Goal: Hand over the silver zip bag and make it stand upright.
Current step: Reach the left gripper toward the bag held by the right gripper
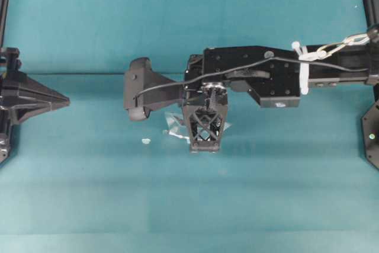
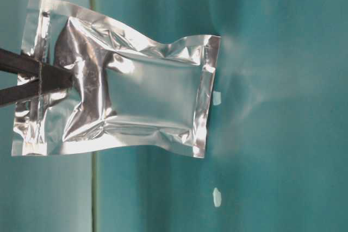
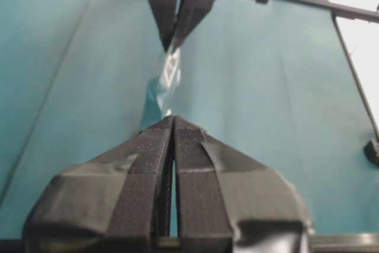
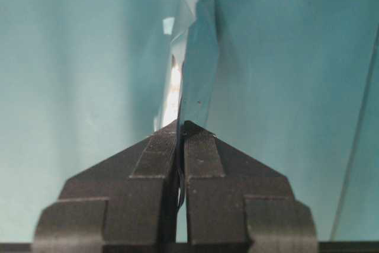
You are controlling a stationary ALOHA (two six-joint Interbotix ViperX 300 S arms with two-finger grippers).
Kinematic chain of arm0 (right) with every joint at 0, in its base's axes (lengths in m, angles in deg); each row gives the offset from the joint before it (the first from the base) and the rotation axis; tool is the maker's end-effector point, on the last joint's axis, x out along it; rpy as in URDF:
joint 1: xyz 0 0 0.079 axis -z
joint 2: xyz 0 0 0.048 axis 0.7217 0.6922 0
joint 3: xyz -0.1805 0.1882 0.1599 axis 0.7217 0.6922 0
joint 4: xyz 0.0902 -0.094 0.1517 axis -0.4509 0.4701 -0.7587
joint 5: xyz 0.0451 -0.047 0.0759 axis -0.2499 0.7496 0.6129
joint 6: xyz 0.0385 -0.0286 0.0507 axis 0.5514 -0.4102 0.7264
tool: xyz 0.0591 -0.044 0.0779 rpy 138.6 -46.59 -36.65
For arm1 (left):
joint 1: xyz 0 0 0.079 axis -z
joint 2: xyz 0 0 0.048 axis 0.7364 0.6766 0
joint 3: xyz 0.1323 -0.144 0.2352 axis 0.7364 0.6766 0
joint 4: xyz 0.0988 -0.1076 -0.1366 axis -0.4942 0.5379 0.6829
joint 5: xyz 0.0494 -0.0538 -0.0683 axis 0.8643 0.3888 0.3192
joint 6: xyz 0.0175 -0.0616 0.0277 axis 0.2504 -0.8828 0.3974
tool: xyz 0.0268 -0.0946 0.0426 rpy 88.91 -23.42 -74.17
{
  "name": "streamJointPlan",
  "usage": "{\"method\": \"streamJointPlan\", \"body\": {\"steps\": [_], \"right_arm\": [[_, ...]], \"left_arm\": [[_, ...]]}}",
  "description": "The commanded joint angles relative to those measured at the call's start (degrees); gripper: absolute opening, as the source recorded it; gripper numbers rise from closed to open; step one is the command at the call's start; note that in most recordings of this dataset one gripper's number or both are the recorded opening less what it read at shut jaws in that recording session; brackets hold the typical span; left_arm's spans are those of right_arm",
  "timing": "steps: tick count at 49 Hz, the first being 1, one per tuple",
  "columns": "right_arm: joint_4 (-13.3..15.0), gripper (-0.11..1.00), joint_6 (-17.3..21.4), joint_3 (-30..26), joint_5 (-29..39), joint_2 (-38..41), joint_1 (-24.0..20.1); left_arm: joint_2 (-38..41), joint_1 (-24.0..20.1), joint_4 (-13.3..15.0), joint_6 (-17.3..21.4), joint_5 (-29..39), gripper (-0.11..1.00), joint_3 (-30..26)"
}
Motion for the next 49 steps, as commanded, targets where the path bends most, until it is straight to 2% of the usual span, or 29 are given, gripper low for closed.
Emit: {"method": "streamJointPlan", "body": {"steps": [1,13,17,22,30,34,36,40,49], "right_arm": [[0.5,0.01,-1.3,-0.7,-0.3,-0.4,-0.5],[3.2,0.01,-3.2,-0.7,-1.4,-0.4,-1.1],[3.2,0.01,-4.0,-0.7,-2.7,-0.4,-1.3],[3.2,0.01,-5.4,-0.7,-3.8,-0.4,-1.8],[3.2,0.01,-8.9,0.4,-4.6,-0.5,-2.3],[3.3,0.01,-9.7,1.2,-5.0,-0.9,-2.5],[3.3,0.01,-9.7,1.6,-5.4,-1.1,-2.4],[3.3,0.01,-9.5,2.2,-6.1,-1.5,-2.5],[3.2,0.01,-9.8,2.8,-8.0,-1.6,-2.5]], "left_arm": [[0.4,-0.1,-0.2,0.0,-1.0,0.0,-0.4],[2.4,-0.1,-0.2,-0.4,-3.7,0.0,0.5],[3.8,-0.1,-0.2,-1.1,-4.9,0.08,0.8],[5.9,-0.2,-0.2,-2.1,-6.7,0.31,1.1],[10.6,-0.1,-0.2,-2.8,-10.1,0.8,1.6],[13.8,-0.2,-0.2,-2.7,-11.9,0.96,2.1],[15.8,-0.2,-0.2,-2.5,-12.7,0.98,2.4],[20.3,-0.3,-0.2,-2.1,-15.7,0.95,2.5],[32.9,-1.0,-0.2,-1.3,-28.2,0.96,1.7]]}}
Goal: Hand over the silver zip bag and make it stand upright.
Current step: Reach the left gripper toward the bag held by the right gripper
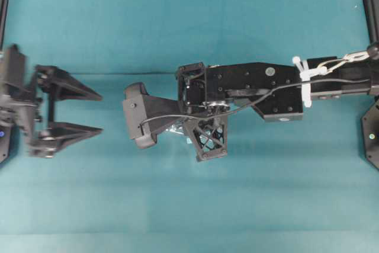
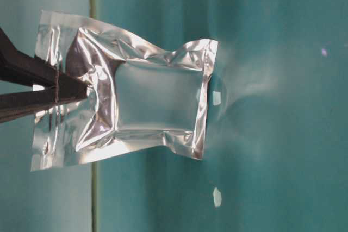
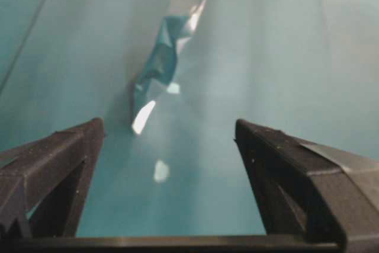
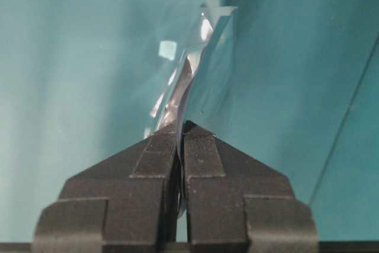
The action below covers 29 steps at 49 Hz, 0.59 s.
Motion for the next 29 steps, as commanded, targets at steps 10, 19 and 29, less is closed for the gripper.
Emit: {"method": "streamJointPlan", "body": {"steps": [10,19,29], "right_arm": [[0.1,0.01,-1.2,-0.2,-1.1,-1.1,-0.3],[0.1,0.01,-1.2,-0.2,-1.1,-1.1,-0.3],[0.1,0.01,-1.1,-0.2,-1.2,-1.1,-0.2]], "left_arm": [[19.2,-0.4,-0.2,1.9,-13.2,0.96,-5.8],[30.1,-0.4,-0.2,3.9,-15.5,0.96,-13.2],[35.9,-0.5,-0.2,4.2,-18.1,0.96,-15.6]]}}
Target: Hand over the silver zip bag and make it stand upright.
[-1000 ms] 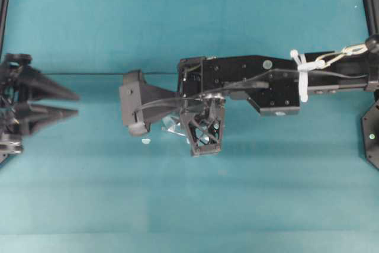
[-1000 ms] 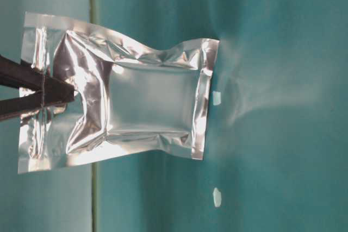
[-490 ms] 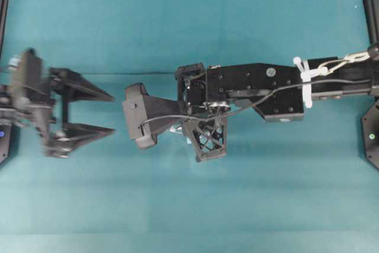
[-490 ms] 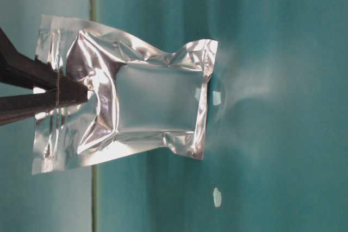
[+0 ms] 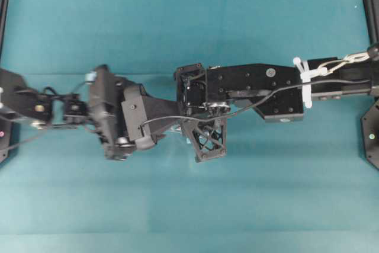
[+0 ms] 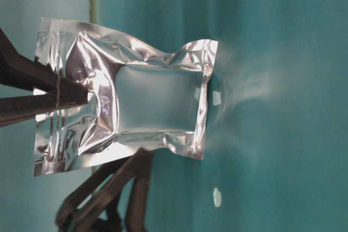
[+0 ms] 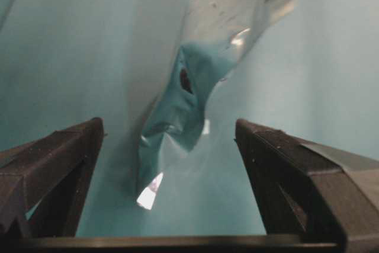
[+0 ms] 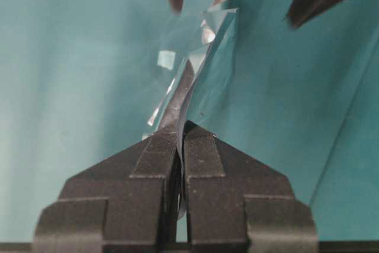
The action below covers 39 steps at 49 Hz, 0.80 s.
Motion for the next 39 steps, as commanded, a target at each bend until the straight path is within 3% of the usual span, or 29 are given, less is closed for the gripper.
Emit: {"method": "streamJointPlan", "body": {"steps": [1,11,19,29,35,39], "right_arm": [[0.1,0.01,-0.4,-0.3,-0.5,-1.1,-0.2],[0.2,0.01,0.1,-0.3,-2.4,-1.1,0.2],[0.1,0.01,0.2,-0.3,-3.2,-1.1,0.4],[0.1,0.01,0.4,0.8,-3.0,-1.5,0.4],[0.1,0.01,0.4,1.9,-3.3,-2.0,0.4],[0.1,0.01,0.5,2.9,-3.5,-2.5,0.4]], "left_arm": [[1.8,-0.1,-0.2,-0.3,-3.0,0.96,-1.0],[7.6,-0.2,-0.2,-1.4,-9.4,0.96,-2.5],[12.5,-0.2,-0.2,-3.9,-9.8,0.96,-6.2],[13.3,-0.2,-0.2,-4.1,-9.8,0.94,-7.4],[13.2,-0.2,-0.2,-4.1,-9.7,0.86,-6.9],[13.2,-0.1,-0.2,-3.8,-9.7,0.72,-6.9]]}}
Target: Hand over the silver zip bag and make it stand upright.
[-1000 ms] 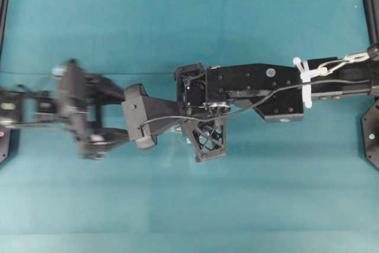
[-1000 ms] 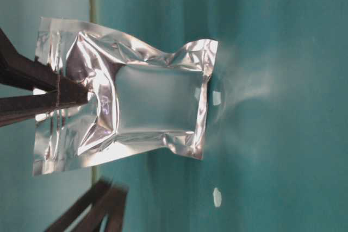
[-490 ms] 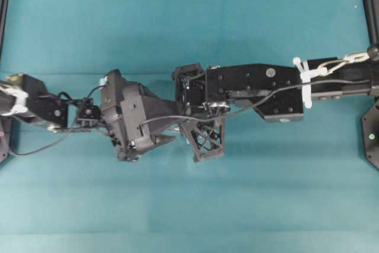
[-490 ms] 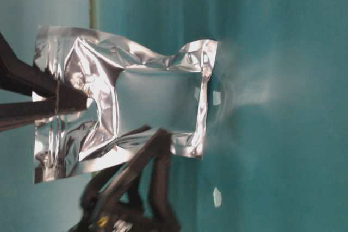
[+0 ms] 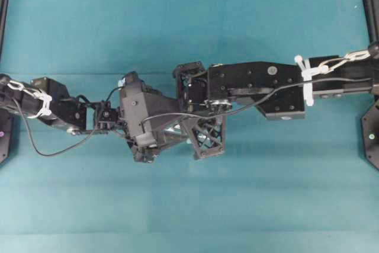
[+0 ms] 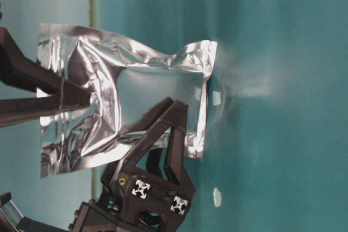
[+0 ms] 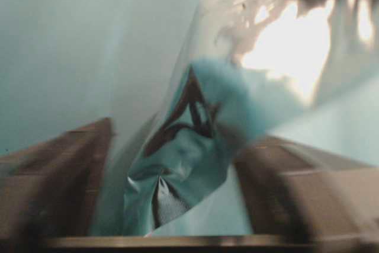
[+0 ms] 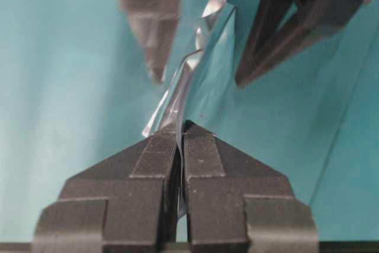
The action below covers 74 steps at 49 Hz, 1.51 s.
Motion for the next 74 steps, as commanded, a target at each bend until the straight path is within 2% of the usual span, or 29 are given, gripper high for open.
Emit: {"method": "streamJointPlan", "body": {"steps": [1,6,8,32,40,45,50,54,58,67,74], "right_arm": [[0.1,0.01,0.4,0.8,-0.5,-1.5,-0.2],[0.1,0.01,0.4,2.0,-1.8,-2.1,-0.2],[0.2,0.01,0.4,2.5,-2.2,-2.3,-0.2],[-0.2,0.01,0.2,3.3,-3.9,-2.8,0.7],[-2.1,0.02,0.3,2.1,-4.6,-2.8,0.8],[-4.1,0.17,0.5,1.5,-4.7,-2.8,1.2],[-6.1,0.46,1.6,1.1,-5.3,-2.9,2.0],[-6.0,0.7,1.9,1.2,-5.6,-3.4,2.2],[-5.5,0.88,2.5,1.7,-6.9,-4.2,2.5],[-5.4,0.87,3.5,2.3,-8.7,-6.6,3.2],[-5.1,0.87,6.2,4.0,-9.4,-9.2,3.3]], "left_arm": [[-0.3,-0.1,-0.1,0.5,-0.4,0.68,-0.4],[-0.3,-0.1,-0.1,0.7,-0.4,0.42,-0.7],[-0.3,-0.1,-0.1,0.7,-0.4,0.38,-0.8],[-0.2,-0.2,-0.1,0.7,-0.4,0.38,-1.2],[-0.2,-0.2,-0.1,0.8,-0.4,0.38,-1.0],[-0.3,-0.2,-0.1,0.9,-0.4,0.38,-1.0],[-0.3,-0.2,-0.1,1.0,-0.4,0.38,-1.0],[-0.3,-0.2,-0.1,1.0,-0.4,0.37,-1.0],[-0.2,-0.2,-0.1,1.0,-0.4,0.35,-0.9],[-0.3,-0.2,-0.1,1.1,-0.4,0.32,-0.8],[-0.3,-0.2,-0.1,1.4,-0.4,0.32,-0.4]]}}
